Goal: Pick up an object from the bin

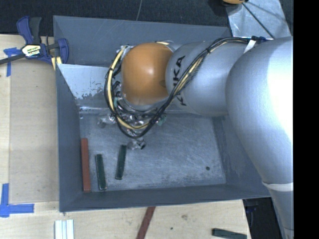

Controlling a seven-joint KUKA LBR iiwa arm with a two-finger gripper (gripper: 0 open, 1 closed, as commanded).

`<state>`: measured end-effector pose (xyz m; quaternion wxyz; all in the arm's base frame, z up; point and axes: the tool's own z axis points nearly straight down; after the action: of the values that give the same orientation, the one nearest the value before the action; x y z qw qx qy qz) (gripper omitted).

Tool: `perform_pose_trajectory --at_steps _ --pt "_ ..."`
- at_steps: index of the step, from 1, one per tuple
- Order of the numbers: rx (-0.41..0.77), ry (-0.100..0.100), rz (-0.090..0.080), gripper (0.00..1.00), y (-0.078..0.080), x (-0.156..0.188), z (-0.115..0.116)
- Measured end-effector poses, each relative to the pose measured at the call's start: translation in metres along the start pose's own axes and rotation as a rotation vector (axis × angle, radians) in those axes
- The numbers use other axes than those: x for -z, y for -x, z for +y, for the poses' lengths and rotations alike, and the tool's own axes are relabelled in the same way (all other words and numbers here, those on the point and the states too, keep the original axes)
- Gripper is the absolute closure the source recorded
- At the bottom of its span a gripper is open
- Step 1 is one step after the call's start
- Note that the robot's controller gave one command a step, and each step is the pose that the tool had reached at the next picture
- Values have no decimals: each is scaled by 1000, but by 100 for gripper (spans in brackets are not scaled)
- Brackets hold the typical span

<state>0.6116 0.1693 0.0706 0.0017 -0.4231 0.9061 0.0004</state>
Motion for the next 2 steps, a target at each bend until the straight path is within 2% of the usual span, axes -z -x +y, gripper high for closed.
perform_pose_trajectory --at_steps 1,2 --pt "-1 0 0 0 0 0 0" --pt "160 -3 -2 0 -21 0 10"
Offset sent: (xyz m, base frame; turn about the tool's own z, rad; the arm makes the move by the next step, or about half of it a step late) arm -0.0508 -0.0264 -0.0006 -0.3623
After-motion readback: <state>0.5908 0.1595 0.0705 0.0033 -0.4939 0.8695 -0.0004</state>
